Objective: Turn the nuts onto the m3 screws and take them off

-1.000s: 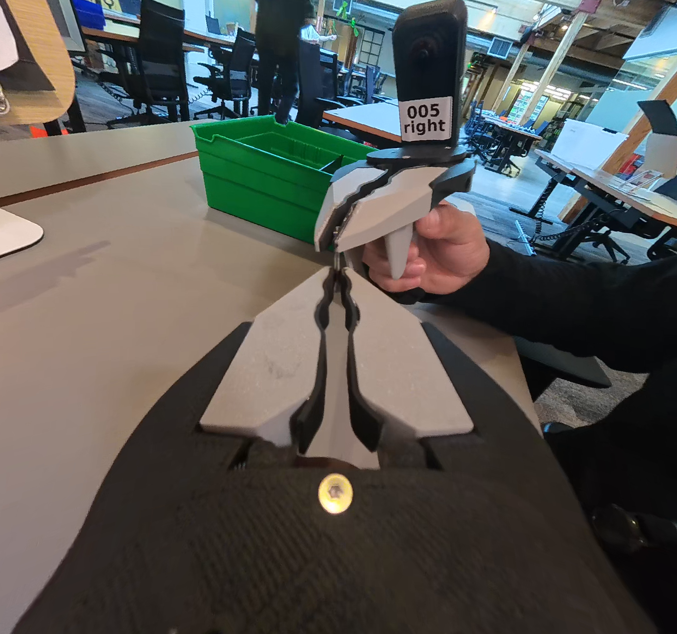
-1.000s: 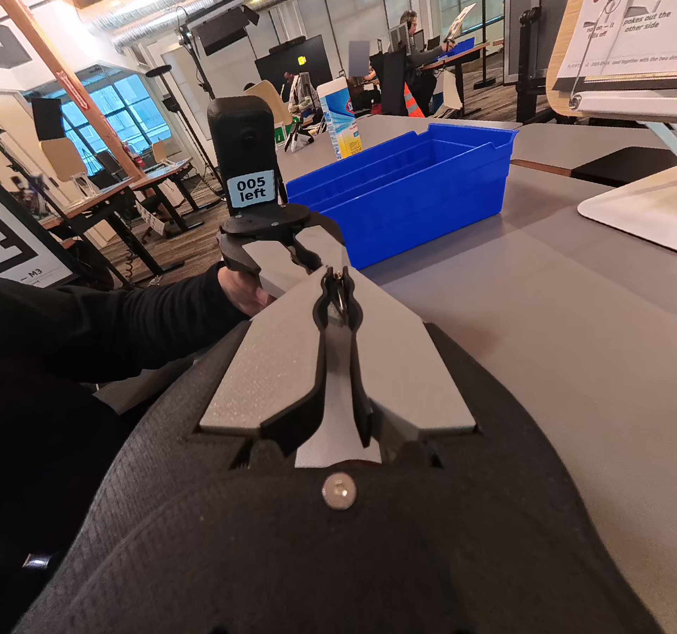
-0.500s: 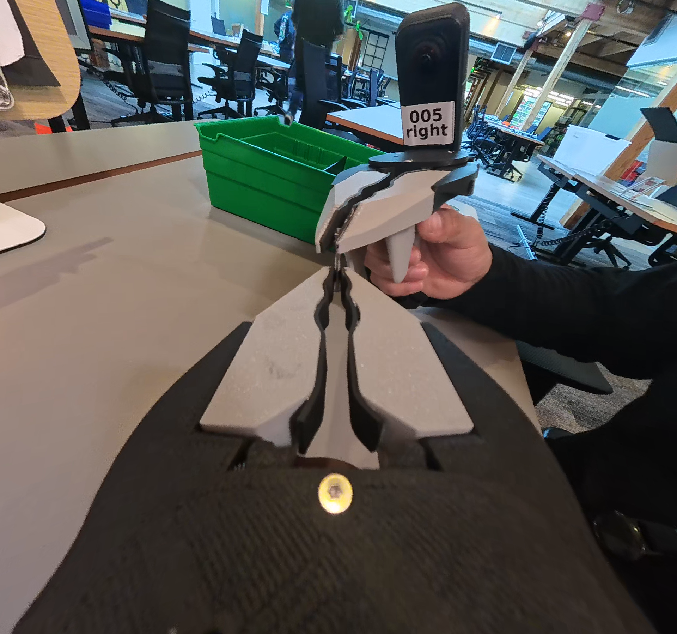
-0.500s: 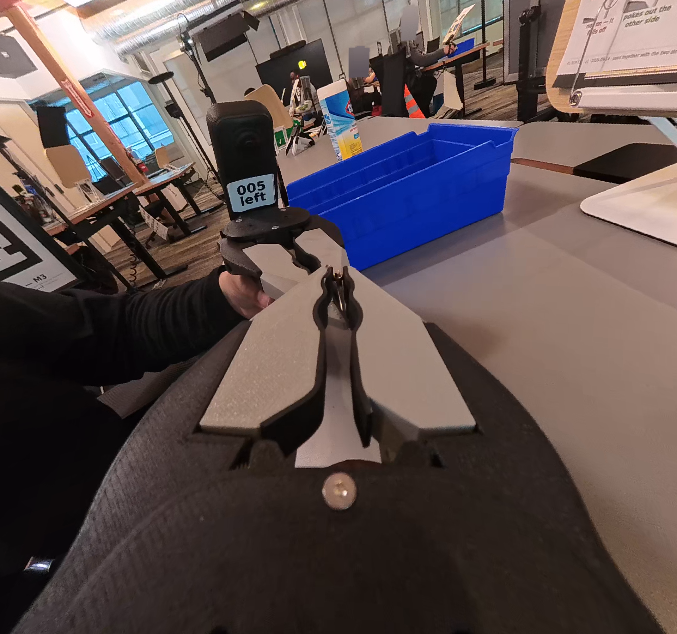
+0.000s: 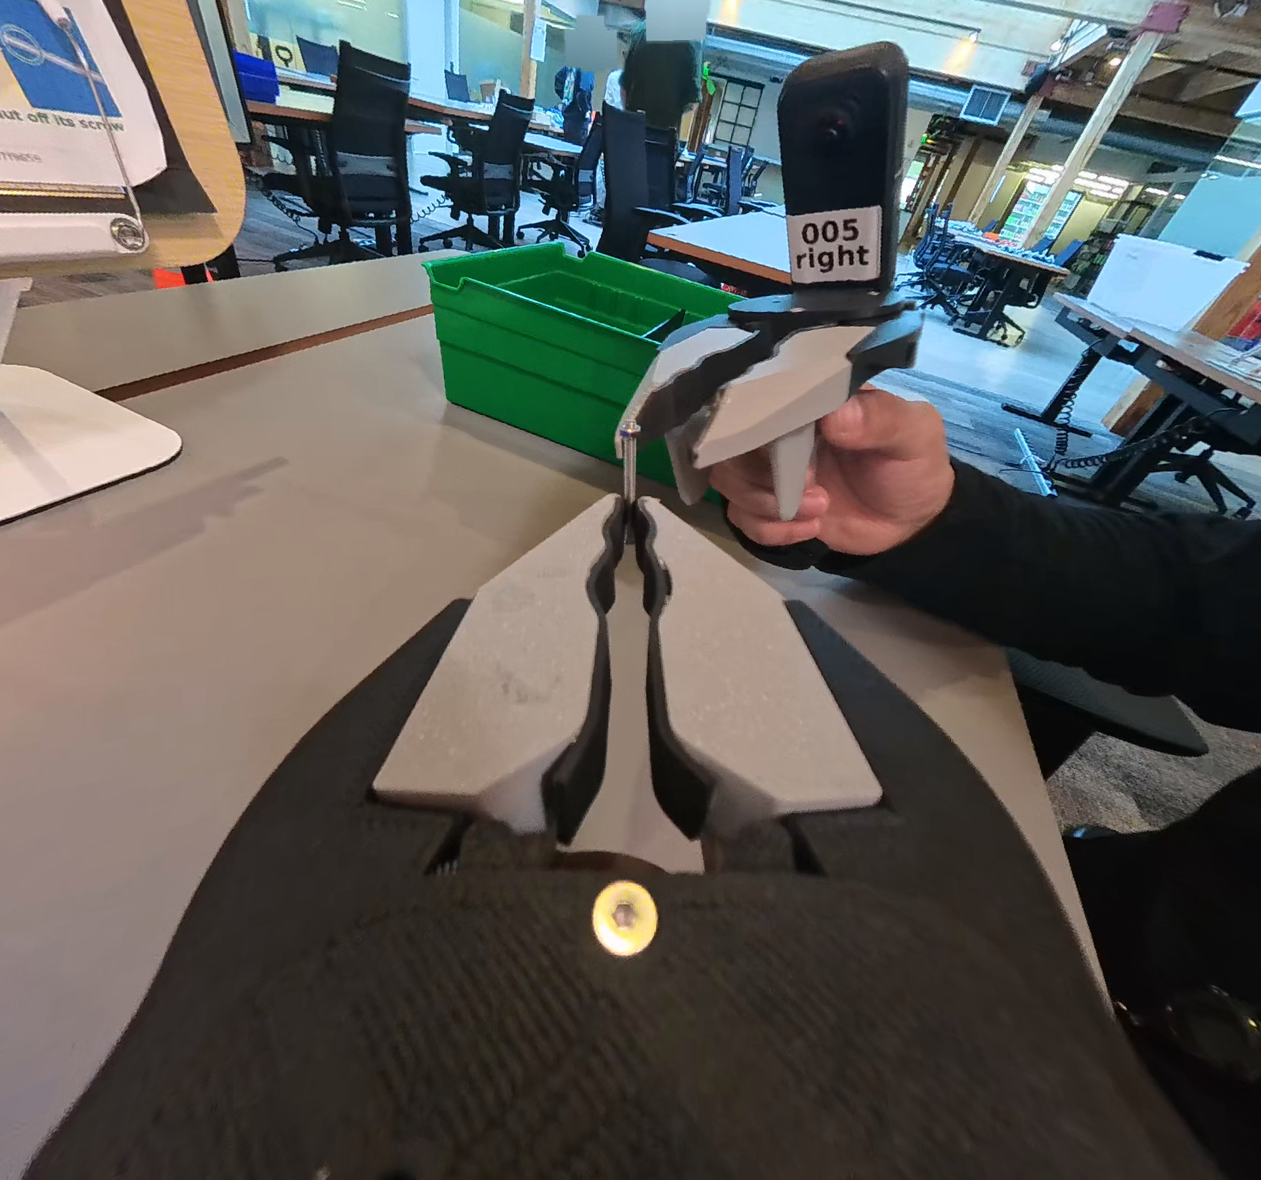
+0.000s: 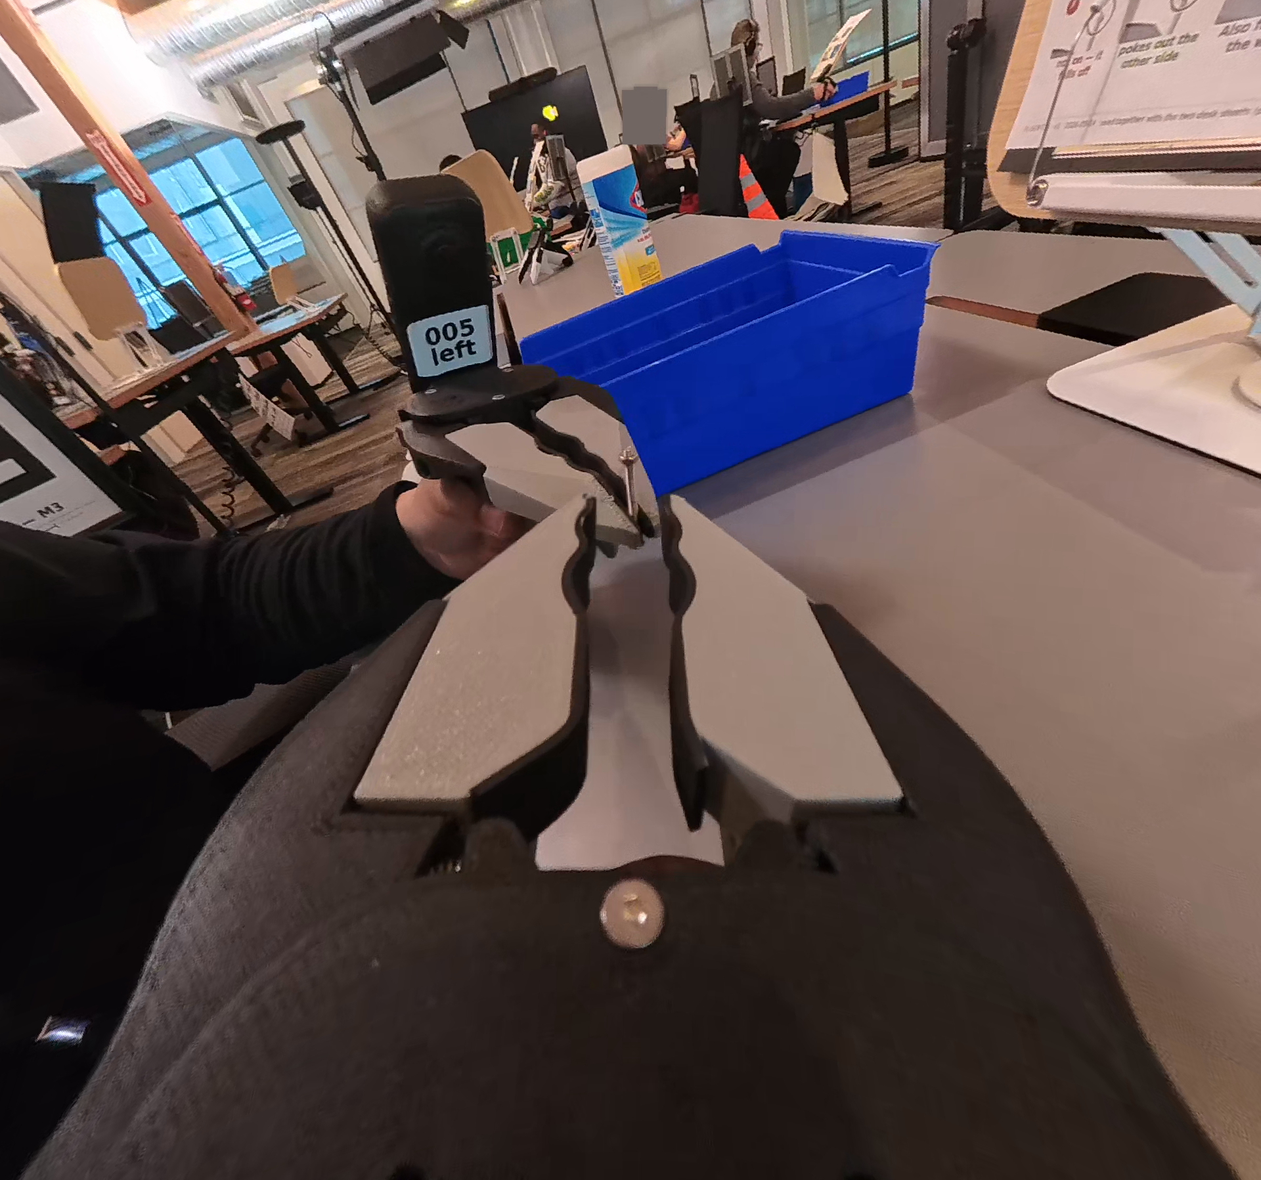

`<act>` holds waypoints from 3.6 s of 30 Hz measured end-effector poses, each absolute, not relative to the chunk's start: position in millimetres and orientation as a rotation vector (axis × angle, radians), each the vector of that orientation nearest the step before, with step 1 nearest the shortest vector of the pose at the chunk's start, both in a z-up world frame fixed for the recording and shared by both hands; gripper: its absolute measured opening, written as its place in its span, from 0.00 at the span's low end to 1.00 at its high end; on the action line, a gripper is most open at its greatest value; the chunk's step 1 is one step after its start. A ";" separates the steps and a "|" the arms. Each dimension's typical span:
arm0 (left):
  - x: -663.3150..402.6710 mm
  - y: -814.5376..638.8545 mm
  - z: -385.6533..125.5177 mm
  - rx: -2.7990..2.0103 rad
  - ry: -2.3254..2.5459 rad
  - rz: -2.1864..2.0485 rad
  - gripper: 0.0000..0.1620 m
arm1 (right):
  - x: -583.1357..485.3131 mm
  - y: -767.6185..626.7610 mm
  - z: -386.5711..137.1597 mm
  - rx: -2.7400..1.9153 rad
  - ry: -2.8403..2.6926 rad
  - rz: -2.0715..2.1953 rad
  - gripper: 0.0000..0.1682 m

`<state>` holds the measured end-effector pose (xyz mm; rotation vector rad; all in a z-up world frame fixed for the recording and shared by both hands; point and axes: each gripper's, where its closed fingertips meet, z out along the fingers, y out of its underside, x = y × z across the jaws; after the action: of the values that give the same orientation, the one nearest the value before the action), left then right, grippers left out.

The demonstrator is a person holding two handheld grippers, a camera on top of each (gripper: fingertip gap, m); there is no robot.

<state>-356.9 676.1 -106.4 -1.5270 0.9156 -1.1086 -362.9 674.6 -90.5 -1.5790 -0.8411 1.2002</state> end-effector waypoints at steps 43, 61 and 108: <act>-352.4 671.3 -102.7 -1.503 0.946 -1.073 0.00 | -363.5 668.4 -73.1 -1.473 -0.847 1.173 0.12; -350.5 667.3 -102.0 -1.494 0.968 -1.075 0.00 | -364.6 667.1 -74.4 -1.473 -0.868 1.161 0.10; -347.1 665.3 -105.8 -1.506 0.974 -1.071 0.00 | -369.4 665.5 -78.9 -1.475 -0.896 1.105 0.07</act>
<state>-347.1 665.3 -105.8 -1.5064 0.9737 -1.0706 -369.4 665.5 -78.9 -1.4747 -0.8964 1.1054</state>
